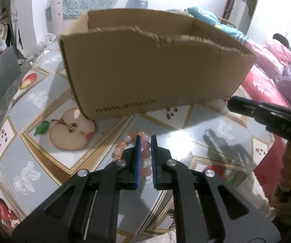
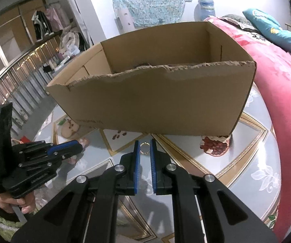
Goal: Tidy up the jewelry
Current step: 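Lift the bracelet and earring and carry both grippers over the box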
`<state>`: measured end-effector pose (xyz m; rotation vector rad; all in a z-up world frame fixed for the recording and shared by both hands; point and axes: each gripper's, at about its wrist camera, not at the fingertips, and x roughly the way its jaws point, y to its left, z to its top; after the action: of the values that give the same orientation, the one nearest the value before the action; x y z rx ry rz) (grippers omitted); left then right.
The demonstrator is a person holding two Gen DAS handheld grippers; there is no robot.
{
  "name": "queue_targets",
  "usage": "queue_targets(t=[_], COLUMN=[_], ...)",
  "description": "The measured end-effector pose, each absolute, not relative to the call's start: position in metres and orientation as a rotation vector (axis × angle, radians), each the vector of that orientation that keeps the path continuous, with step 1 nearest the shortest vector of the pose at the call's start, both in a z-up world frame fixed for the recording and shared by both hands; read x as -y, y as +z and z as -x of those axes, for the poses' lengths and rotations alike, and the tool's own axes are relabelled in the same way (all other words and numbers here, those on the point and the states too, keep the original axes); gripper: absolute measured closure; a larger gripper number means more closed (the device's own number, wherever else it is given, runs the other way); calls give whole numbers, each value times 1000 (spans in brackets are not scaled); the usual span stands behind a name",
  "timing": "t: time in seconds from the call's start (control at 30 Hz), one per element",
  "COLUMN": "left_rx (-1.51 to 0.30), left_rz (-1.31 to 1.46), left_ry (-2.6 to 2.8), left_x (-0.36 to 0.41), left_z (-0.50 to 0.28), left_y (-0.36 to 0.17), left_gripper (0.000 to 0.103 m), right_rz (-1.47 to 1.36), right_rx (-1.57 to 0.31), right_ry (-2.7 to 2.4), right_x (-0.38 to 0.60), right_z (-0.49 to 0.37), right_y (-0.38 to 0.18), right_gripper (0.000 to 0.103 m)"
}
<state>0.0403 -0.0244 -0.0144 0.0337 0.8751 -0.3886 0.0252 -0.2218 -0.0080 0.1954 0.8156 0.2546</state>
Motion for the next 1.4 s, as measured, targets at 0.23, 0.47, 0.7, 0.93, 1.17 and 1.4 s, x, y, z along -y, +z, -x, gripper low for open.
queue_targets(t=[0.23,0.47,0.7,0.93,1.17,1.4], left_rx=[-815,-766,-715,-633,-559,-544], left_rz=[47,131,164,141,179,189], left_ry=[-392,-432,-469,-505,-576,-637], left_x=[0,-21,-24,-20,-15,1], left_z=[-31,-22,-12,-6,-17,-56], left_y=[11,36,64,103,141,160], left_gripper=[95,95,95,95,95,95], right_rz=[-204,-232,-253,-296,-321,-332], right_rx=[-778,-743,-696,-640,-604,-593], right_ry=[264,266,265,275,286,305], right_x=[223,229,240,260,274,284], right_z=[-23,-18,-13,-12,-31,-60], right_y=[4,17,35,62,91,108], right_gripper=[93,93,93,93,93,93])
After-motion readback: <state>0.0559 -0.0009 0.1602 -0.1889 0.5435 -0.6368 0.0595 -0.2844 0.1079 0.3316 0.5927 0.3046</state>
